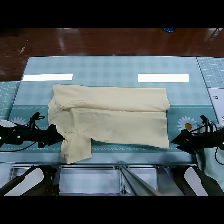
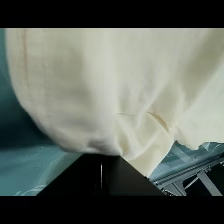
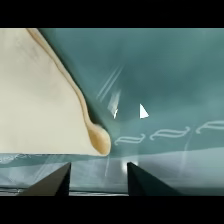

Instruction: Fold the shirts.

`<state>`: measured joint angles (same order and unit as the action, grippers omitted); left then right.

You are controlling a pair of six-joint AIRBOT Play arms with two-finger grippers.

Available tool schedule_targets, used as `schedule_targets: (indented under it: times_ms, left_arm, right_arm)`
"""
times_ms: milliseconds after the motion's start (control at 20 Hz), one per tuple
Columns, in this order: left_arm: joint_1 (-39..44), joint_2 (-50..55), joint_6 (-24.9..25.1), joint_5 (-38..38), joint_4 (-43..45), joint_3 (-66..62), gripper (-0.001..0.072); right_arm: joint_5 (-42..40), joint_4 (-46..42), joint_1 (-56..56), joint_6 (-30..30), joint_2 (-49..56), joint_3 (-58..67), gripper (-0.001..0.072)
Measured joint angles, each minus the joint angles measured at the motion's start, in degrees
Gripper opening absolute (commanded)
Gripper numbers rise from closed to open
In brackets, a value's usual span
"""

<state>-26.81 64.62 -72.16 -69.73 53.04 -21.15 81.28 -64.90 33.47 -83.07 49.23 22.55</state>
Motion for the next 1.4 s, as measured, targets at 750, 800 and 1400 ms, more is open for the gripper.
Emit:
schedule_targets:
  times_ms: [750, 800, 1400]
  left_arm:
    - [0.02, 0.02, 0.63, 0.87, -3.21, -0.11, 0.0022]
    - [0.02, 0.02, 0.81, 1.18, -3.5, -0.46, 0.0022]
    - [2.23, 3.61, 4.28, -0.74, -16.41, -23.58, 0.0022]
  right_arm:
    - [-10.14, 12.31, -5.79, 5.6, 13.14, -2.32, 0.0116]
    - [-12.26, 13.29, -7.41, 6.47, 13.86, -1.88, 0.0022]
    - [-10.49, 19.74, -12.87, 12.59, 20.85, 21.2, 0.0022]
